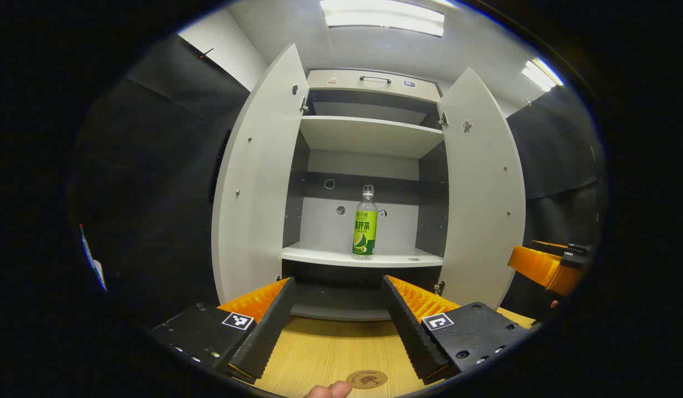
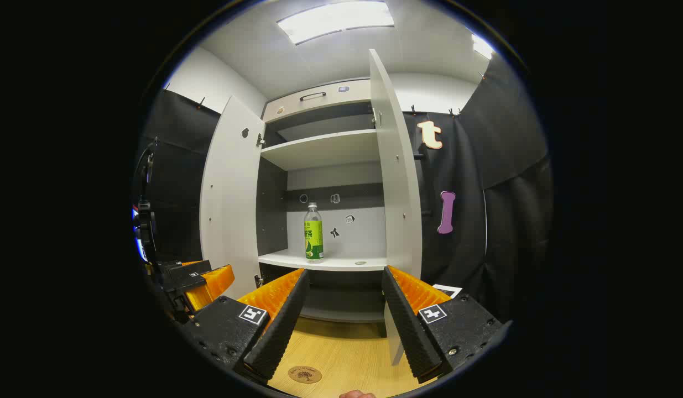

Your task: Grasp the bottle in the cabinet with the left hand and place it on the coaster, then close the right door with the right hand and the left door with the left hand.

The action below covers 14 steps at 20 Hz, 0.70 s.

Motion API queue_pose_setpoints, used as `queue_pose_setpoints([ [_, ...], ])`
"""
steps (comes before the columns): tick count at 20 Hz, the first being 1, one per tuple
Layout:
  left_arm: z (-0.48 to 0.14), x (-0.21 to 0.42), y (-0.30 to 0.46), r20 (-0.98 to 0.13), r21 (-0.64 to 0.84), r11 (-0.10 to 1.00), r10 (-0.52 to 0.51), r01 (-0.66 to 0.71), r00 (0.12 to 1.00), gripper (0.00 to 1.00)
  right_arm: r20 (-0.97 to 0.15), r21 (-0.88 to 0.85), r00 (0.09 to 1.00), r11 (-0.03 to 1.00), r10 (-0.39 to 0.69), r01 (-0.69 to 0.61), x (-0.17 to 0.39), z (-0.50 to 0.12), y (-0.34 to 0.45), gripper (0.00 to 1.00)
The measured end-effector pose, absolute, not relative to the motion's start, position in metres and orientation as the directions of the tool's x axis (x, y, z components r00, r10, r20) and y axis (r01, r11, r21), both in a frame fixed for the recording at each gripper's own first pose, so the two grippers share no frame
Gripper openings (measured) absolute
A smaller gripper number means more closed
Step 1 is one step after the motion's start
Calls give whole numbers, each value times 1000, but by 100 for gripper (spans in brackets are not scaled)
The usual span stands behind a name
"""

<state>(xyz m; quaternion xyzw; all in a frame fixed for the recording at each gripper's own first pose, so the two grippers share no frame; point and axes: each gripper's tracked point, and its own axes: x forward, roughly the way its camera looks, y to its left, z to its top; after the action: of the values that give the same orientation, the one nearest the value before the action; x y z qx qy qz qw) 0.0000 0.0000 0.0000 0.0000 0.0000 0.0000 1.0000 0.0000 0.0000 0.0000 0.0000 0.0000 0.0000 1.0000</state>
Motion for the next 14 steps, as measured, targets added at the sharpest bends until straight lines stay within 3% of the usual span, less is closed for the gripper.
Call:
queue_pose_setpoints([
  [9,2,-1,1,8,11,1000,9,-9,1000,94,-5,-12,1000,1000,-5,5,-6,1,-2,82],
  [10,1,0,0,6,12,1000,8,-8,1000,89,-6,-13,1000,1000,-2,2,-6,0,-2,82],
  [11,1,-1,1,4,12,1000,8,-8,1000,94,-8,-13,1000,1000,-1,1,-6,-1,-1,82],
  [14,-1,1,1,-8,12,1000,5,-5,1000,94,-11,-7,1000,1000,1,-1,-6,-1,0,82],
])
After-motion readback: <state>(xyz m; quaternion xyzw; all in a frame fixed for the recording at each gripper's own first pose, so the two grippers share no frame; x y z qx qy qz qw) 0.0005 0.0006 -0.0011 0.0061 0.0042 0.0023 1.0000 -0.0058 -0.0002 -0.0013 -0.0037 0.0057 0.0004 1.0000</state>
